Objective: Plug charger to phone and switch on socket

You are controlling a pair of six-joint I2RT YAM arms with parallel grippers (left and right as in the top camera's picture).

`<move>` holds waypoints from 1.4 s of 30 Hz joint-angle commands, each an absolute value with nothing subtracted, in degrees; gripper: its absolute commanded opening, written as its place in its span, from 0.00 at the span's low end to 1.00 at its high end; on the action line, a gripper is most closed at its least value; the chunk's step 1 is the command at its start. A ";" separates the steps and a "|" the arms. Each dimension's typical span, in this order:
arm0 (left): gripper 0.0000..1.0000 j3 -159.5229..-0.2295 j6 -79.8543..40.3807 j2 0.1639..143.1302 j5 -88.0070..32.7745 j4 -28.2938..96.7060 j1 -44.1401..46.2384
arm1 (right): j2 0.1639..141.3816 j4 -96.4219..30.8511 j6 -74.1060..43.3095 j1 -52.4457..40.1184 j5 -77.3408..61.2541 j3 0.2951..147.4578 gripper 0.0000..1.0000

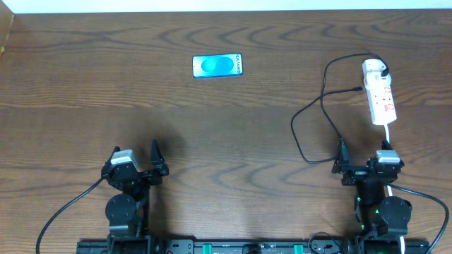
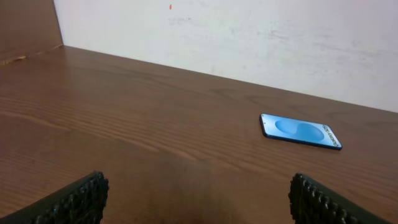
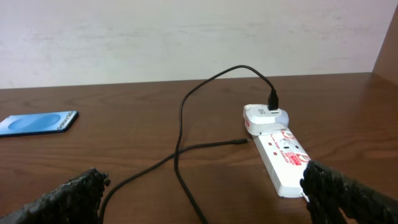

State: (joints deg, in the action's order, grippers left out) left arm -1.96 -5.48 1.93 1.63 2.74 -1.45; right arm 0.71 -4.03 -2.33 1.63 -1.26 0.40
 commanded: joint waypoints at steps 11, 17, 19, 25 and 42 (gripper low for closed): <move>0.93 -0.23 -4.75 2.13 2.00 1.76 -1.58 | 0.34 -4.27 -2.70 1.17 -0.56 0.32 0.99; 0.93 -0.25 -4.78 2.13 1.91 0.93 -1.58 | 0.34 -4.27 -2.70 1.17 -0.56 0.32 0.99; 0.93 -0.27 -4.78 2.13 1.91 0.82 -1.58 | 0.34 -4.27 -2.70 1.17 -0.56 0.32 0.99; 0.93 -1.06 -4.78 2.13 1.89 0.54 -1.58 | 0.34 -4.29 -2.70 1.17 -0.56 0.32 0.99; 0.93 -8.29 -5.19 2.79 1.41 5.63 -1.58 | 0.34 -4.29 -2.70 1.17 -0.56 0.32 0.99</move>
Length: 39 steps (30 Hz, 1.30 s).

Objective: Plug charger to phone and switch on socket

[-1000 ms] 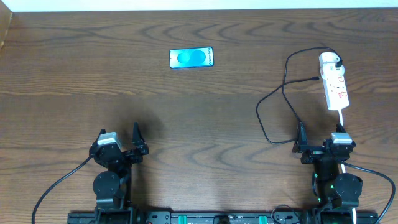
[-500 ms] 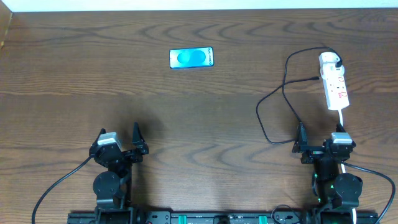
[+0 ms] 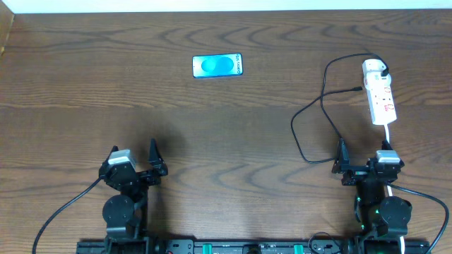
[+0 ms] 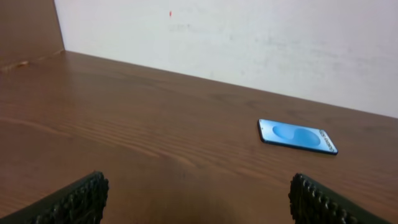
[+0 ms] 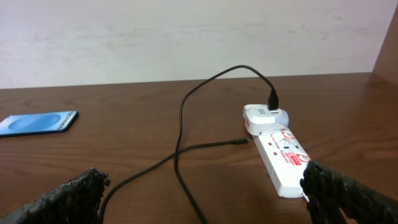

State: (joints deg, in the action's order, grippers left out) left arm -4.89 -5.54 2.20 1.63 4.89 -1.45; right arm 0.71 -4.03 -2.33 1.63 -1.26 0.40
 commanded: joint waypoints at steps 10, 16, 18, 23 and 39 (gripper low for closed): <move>0.93 -18.83 -5.19 14.52 -2.87 11.16 -1.58 | 0.34 -4.27 -2.70 1.17 -0.56 0.32 0.99; 0.93 -29.45 -5.19 23.53 -6.20 18.04 -1.58 | 0.34 -4.29 -2.70 1.17 -0.56 0.32 0.99; 0.93 -33.36 -5.21 26.41 -8.43 20.91 -1.58 | 0.34 -4.29 -2.70 1.17 -0.56 0.32 0.99; 0.93 -41.91 -7.42 32.45 -10.09 28.77 -1.58 | 0.34 -4.27 -2.70 1.17 -0.56 0.32 0.99; 0.93 -63.31 -7.75 52.80 -25.54 49.23 -1.58 | 0.34 -4.27 -2.70 1.17 -0.56 0.32 0.99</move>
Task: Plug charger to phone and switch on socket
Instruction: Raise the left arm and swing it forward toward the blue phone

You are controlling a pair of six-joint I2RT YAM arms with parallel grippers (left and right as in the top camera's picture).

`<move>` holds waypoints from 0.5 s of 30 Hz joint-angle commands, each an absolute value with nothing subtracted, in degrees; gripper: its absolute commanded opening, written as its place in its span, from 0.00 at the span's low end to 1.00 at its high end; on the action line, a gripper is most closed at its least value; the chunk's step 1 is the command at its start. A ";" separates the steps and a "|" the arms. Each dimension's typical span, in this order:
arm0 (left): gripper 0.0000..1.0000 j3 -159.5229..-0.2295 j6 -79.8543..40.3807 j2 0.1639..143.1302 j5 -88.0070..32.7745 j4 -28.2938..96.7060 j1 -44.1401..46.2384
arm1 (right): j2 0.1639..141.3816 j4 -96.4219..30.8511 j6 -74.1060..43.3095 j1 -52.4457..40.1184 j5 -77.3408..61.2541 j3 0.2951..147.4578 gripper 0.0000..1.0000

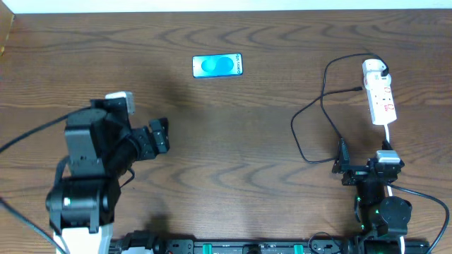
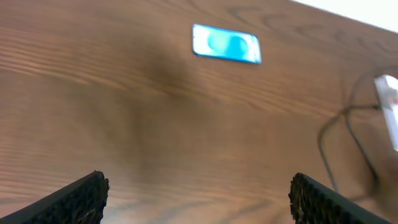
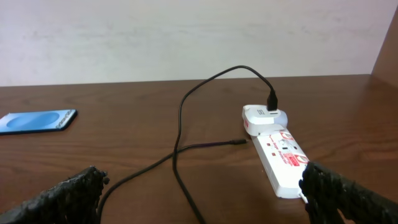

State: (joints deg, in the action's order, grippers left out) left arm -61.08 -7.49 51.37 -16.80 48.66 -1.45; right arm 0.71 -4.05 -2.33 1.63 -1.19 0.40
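The blue phone [image 1: 217, 66] lies flat at the far middle of the table, small and high up as the phone [image 2: 226, 45] in the left wrist view. A white power strip [image 1: 379, 99] lies at the far right with a white charger adapter [image 1: 374, 68] plugged in. Its black cable [image 1: 311, 120] loops across the table, and the free plug [image 3: 239, 142] lies beside the strip. My left gripper [image 1: 157, 135] hangs open above the table, well short of the phone. My right gripper [image 3: 202, 193] rests open at the near edge, short of the strip [image 3: 283, 158].
The wooden table [image 1: 233, 141] ends at a pale wall [image 3: 186, 37] along the far side. The cable's loop [image 3: 180, 162] lies between my right gripper and the power strip. A thin white lead [image 1: 389, 134] runs from the strip toward the right arm's base.
My left arm has risen from its low rest pose and reached forward. Its camera now looks down on the table from height. The gripper is still open. The right arm, phone and cable have not moved.
Both arms sat low at the near edge with open grippers, the phone and the charger lying untouched. The left arm then shifted only slightly. Now it stands raised over the left half of the table, while the right arm stays at rest.
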 commanded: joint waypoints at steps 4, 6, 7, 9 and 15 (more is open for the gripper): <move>0.93 -63.24 -7.73 53.69 -29.34 50.11 -1.58 | 0.34 -4.27 -2.70 1.17 -0.56 0.32 0.99; 0.93 -63.24 -7.75 53.82 -29.39 50.11 -1.58 | 0.34 -4.29 -2.70 1.17 -0.56 0.32 0.99; 0.93 -63.24 -7.75 53.84 -29.39 50.11 -1.58 | 0.34 -4.27 -2.70 1.17 -0.56 0.32 0.99; 0.93 -63.24 -7.75 53.82 -29.36 50.11 -1.58 | 0.34 -4.29 -2.70 1.17 -0.56 0.32 0.99; 0.93 -63.24 -10.66 53.87 -29.34 50.41 -1.58 | 0.34 -4.29 -2.70 1.17 -0.56 0.32 0.99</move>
